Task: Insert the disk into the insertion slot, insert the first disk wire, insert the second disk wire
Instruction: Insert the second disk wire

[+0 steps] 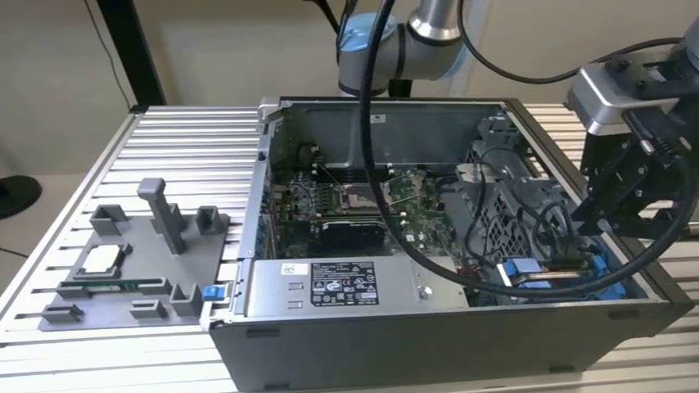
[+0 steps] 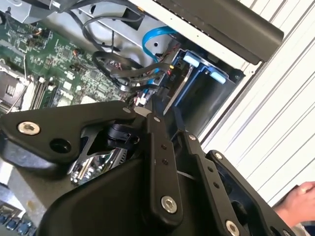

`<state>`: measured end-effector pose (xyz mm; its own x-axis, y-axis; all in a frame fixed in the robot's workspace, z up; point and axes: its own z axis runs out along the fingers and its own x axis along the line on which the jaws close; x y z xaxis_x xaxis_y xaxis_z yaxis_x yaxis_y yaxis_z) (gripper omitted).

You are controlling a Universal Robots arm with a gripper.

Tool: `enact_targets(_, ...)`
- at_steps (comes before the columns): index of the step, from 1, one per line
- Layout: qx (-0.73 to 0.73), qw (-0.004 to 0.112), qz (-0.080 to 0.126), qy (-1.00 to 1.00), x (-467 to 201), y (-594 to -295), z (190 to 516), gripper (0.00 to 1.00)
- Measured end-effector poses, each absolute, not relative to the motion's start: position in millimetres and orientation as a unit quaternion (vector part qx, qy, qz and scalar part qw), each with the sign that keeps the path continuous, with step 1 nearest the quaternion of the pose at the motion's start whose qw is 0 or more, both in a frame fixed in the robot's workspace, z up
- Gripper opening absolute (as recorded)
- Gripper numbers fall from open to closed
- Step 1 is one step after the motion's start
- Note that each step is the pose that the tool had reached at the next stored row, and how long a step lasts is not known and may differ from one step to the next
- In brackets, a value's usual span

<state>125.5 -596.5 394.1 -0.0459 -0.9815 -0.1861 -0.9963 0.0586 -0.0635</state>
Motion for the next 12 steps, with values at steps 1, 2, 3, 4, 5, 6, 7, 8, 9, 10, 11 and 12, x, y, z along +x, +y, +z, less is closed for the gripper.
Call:
enact_targets(1,-0.685,0.089,0.042,0.722,125.5,-596.6,397.2,1.00)
enact_targets(2,-0.685,0.088,0.043,0.722,125.5,-596.6,400.4,1.00)
enact_targets(3,-0.685,0.088,0.043,0.722,125.5,-596.5,402.7,1.00)
enact_targets(4,-0.685,0.087,0.044,0.722,125.5,-596.6,403.7,1.00)
enact_targets(5,-0.685,0.087,0.044,0.722,125.5,-596.6,404.3,1.00)
enact_targets(6,-0.685,0.087,0.044,0.722,125.5,-596.6,404.9,1.00)
enact_targets(7,-0.685,0.087,0.044,0.722,125.6,-596.6,404.9,1.00)
enact_targets(8,-0.685,0.087,0.044,0.722,125.6,-596.6,404.9,1.00)
enact_targets(9,-0.685,0.087,0.044,0.722,125.6,-596.5,405.0,1.00)
enact_targets(10,-0.685,0.087,0.044,0.722,125.6,-596.5,405.0,1.00)
enact_targets(11,-0.685,0.087,0.044,0.722,125.6,-596.5,405.0,1.00)
enact_targets(12,-0.685,0.087,0.044,0.722,125.6,-596.5,405.0,1.00)
